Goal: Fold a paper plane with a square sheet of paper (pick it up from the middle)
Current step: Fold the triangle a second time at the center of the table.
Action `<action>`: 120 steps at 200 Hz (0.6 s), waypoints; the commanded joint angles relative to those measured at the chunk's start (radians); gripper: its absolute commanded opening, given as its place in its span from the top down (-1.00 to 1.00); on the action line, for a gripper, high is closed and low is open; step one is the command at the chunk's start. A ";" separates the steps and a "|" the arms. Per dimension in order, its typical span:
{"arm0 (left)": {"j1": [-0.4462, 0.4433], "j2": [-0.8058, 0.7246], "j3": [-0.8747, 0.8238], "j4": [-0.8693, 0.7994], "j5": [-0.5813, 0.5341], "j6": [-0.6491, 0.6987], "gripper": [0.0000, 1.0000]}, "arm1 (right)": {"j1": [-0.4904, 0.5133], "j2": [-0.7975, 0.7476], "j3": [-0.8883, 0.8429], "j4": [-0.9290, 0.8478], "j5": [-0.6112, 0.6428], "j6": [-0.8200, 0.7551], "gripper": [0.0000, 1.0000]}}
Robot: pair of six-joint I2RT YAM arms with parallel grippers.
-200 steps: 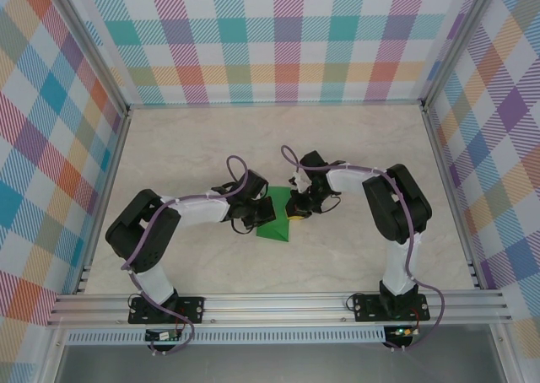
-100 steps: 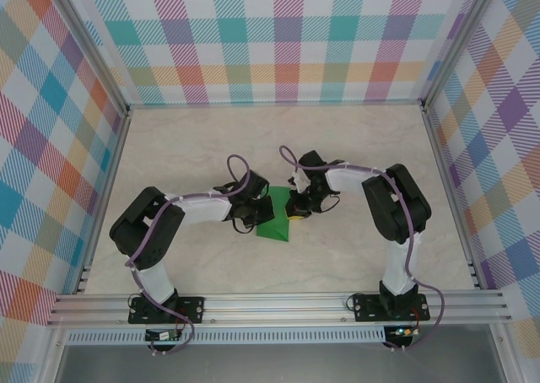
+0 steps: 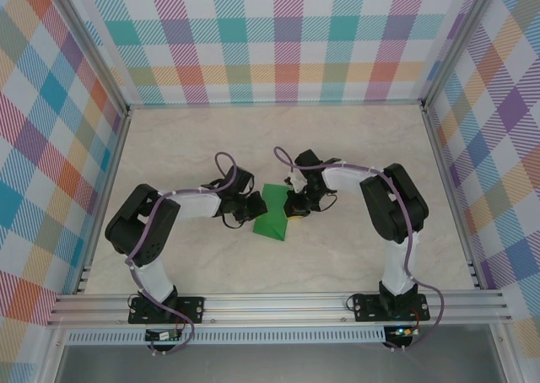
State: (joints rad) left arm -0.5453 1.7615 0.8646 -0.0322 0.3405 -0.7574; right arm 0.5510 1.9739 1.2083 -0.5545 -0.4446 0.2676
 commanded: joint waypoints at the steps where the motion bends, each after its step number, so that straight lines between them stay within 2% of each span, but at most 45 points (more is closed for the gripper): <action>1: 0.072 0.016 -0.031 -0.030 -0.053 0.047 0.77 | -0.002 0.079 -0.030 -0.064 0.179 -0.036 0.85; 36: 0.082 -0.053 -0.014 -0.024 0.008 0.089 0.73 | -0.002 0.073 -0.017 -0.059 0.168 -0.041 0.85; 72: 0.046 -0.124 -0.047 0.052 0.099 0.070 0.72 | 0.000 0.061 0.011 -0.043 0.147 -0.086 0.87; 120: -0.020 -0.053 -0.060 0.108 0.113 0.028 0.81 | 0.001 0.072 0.084 0.000 0.082 -0.208 0.86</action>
State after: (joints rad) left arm -0.5369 1.6657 0.8227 0.0338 0.4225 -0.7120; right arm 0.5564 1.9942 1.2575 -0.5770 -0.4255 0.1585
